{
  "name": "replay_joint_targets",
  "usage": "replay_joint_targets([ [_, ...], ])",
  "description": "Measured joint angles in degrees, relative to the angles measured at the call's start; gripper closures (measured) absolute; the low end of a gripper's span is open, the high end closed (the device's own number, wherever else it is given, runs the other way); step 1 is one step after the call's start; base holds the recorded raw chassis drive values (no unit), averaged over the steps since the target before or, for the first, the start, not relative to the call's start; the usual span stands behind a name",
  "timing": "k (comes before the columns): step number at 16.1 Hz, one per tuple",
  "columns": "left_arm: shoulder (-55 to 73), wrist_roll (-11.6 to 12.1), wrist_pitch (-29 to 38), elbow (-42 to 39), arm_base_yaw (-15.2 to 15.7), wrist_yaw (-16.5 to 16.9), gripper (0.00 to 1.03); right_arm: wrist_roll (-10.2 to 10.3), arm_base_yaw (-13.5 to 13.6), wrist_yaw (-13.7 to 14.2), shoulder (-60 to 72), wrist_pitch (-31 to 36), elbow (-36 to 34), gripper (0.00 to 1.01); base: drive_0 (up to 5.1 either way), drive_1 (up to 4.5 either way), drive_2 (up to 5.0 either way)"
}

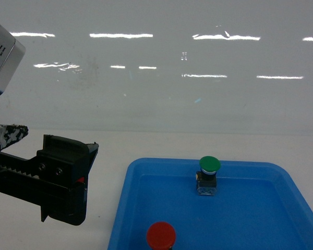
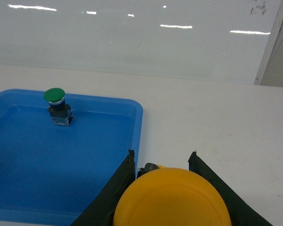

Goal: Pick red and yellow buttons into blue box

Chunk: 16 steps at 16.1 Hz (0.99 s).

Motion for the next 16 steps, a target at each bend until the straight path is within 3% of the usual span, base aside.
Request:
replay_joint_targets([
  [3,0.0,0.0,0.0,0.0,0.0,0.0,0.05,-0.2,-1.1,-1.2,0.4,0.1,0.0,0.70,0.0,0.00,0.0],
  [10,0.0,0.0,0.0,0.0,0.0,0.0,0.05,0.5,4.6,2.0,-1.3,1.4,0.0,0.70,0.0,0.00,0.0],
  [11,0.0,0.0,0.0,0.0,0.0,0.0,0.05,0.7,6.0,2.9,-1.5,1.7,0.0,0.70,0.0,0.00,0.0],
  [15,0.0,0.0,0.0,0.0,0.0,0.0,0.05,1.7,16.9,9.2,-1.6,3.4,0.0,0.70,0.0,0.00,0.0],
  [16,0.0,0.0,0.0,0.0,0.0,0.0,0.05,1.7,15.0,8.7,-1.6,2.5,0.0,0.70,0.0,0.00,0.0],
])
